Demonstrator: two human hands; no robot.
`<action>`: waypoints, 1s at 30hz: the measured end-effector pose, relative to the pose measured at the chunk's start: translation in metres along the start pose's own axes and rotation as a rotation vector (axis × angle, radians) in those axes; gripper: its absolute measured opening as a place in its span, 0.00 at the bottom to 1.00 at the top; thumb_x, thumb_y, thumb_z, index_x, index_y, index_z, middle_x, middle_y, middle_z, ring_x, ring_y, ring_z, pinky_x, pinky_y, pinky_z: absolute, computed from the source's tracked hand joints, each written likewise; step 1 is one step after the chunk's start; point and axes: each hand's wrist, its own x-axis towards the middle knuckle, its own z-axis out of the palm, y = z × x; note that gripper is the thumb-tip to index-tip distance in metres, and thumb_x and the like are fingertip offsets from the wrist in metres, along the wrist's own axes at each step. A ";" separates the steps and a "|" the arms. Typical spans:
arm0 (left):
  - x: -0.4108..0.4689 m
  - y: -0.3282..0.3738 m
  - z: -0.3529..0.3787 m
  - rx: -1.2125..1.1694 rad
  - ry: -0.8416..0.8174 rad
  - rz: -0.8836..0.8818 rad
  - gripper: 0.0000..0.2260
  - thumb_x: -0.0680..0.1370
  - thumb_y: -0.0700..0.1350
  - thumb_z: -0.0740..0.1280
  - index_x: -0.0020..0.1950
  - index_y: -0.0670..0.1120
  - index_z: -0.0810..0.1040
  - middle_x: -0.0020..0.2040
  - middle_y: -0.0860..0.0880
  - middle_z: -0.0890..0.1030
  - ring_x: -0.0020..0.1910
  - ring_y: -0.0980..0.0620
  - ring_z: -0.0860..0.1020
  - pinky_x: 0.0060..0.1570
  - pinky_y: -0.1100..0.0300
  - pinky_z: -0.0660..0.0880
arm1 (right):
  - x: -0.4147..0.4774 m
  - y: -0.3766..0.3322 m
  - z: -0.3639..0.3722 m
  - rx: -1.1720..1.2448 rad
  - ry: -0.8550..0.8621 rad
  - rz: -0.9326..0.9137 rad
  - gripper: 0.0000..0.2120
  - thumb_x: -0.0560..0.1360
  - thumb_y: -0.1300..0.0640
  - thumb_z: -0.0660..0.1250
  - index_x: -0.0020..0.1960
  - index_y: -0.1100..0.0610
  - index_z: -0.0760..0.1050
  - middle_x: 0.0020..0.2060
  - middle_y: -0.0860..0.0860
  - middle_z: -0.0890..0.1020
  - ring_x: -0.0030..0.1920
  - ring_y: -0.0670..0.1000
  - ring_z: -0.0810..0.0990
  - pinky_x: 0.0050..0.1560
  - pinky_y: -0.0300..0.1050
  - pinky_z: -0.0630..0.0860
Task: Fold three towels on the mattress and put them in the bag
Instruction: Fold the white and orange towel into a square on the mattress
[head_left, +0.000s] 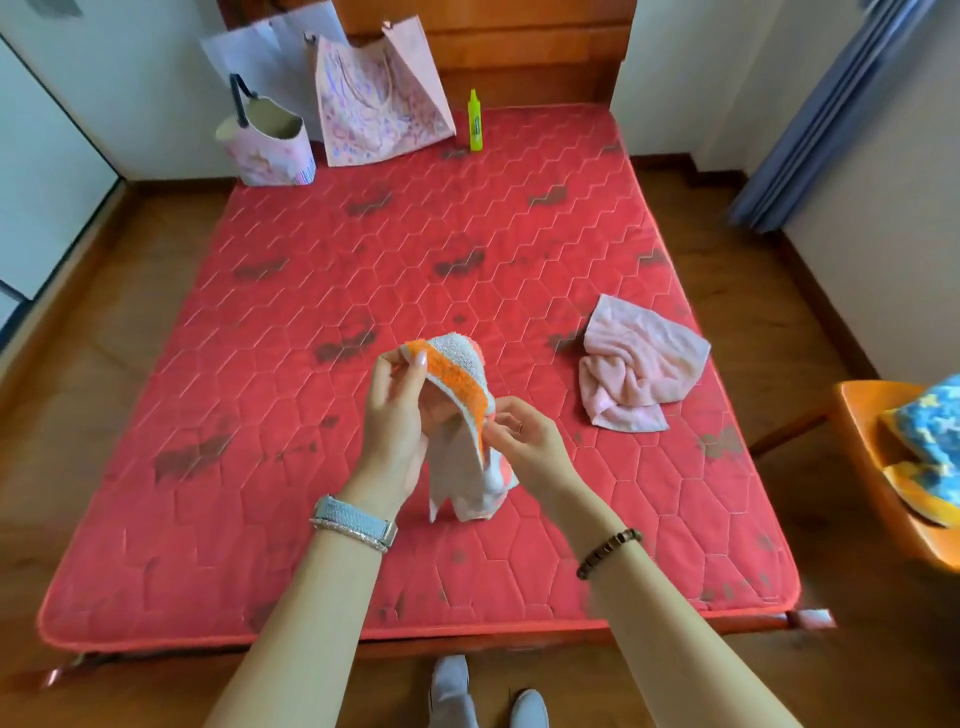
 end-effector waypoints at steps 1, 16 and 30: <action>0.004 0.004 -0.002 -0.013 0.002 0.005 0.04 0.84 0.39 0.60 0.52 0.46 0.73 0.46 0.45 0.79 0.39 0.54 0.82 0.36 0.59 0.80 | 0.003 -0.007 0.001 0.003 0.022 -0.013 0.04 0.77 0.65 0.66 0.48 0.58 0.79 0.38 0.51 0.80 0.37 0.41 0.77 0.42 0.33 0.73; 0.011 0.019 -0.049 0.348 -0.201 -0.070 0.17 0.75 0.39 0.74 0.62 0.48 0.78 0.48 0.53 0.84 0.48 0.58 0.82 0.44 0.65 0.78 | 0.047 -0.060 0.037 -0.031 0.219 -0.078 0.09 0.73 0.53 0.74 0.41 0.60 0.81 0.33 0.48 0.81 0.34 0.43 0.78 0.36 0.37 0.75; 0.036 0.078 -0.016 0.240 -0.173 0.047 0.11 0.80 0.44 0.68 0.55 0.38 0.81 0.52 0.38 0.84 0.52 0.43 0.82 0.62 0.42 0.76 | 0.051 -0.079 0.031 -0.075 -0.196 -0.017 0.18 0.76 0.43 0.67 0.62 0.49 0.76 0.56 0.49 0.82 0.59 0.47 0.80 0.60 0.42 0.77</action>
